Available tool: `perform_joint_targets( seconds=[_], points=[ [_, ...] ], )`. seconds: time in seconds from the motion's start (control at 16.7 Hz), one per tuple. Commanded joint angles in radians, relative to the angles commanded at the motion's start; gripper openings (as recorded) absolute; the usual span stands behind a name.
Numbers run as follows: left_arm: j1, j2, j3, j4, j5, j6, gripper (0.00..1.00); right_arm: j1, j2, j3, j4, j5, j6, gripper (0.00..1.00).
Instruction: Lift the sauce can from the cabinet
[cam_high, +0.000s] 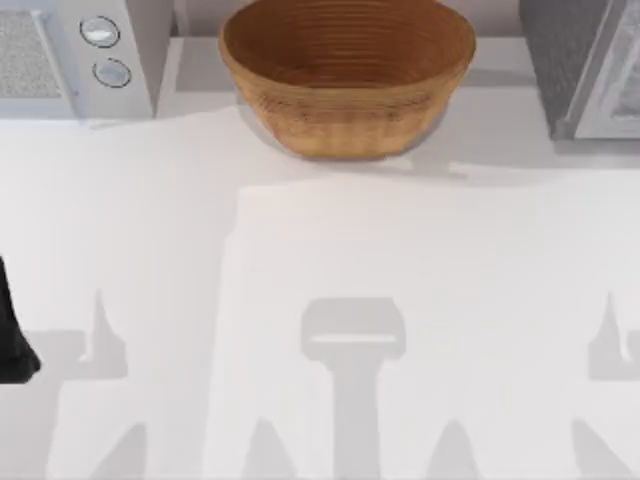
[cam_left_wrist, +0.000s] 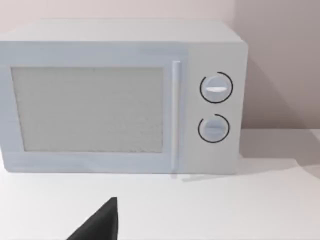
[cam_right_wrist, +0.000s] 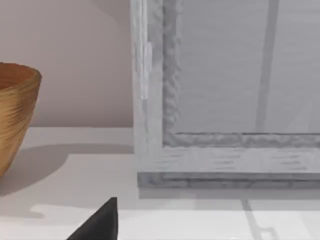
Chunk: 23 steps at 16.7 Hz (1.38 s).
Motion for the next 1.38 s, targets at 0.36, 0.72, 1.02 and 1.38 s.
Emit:
perform_joint_targets(
  seconds=[0.36,0.72,1.02,1.38],
  points=[
    [0.000,0.000,0.000,0.000,0.000,0.000,1.00,0.014,0.087,0.103,-0.020,0.014,0.003,1.00],
    [0.000,0.000,0.000,0.000,0.000,0.000,1.00,0.060,0.431,0.555,-0.126,0.068,0.007,1.00],
    [0.000,0.000,0.000,0.000,0.000,0.000,1.00,0.108,0.799,1.041,-0.255,0.120,0.007,1.00],
    [0.000,0.000,0.000,0.000,0.000,0.000,1.00,0.159,1.161,1.501,-0.373,0.171,0.011,1.00]
  ],
)
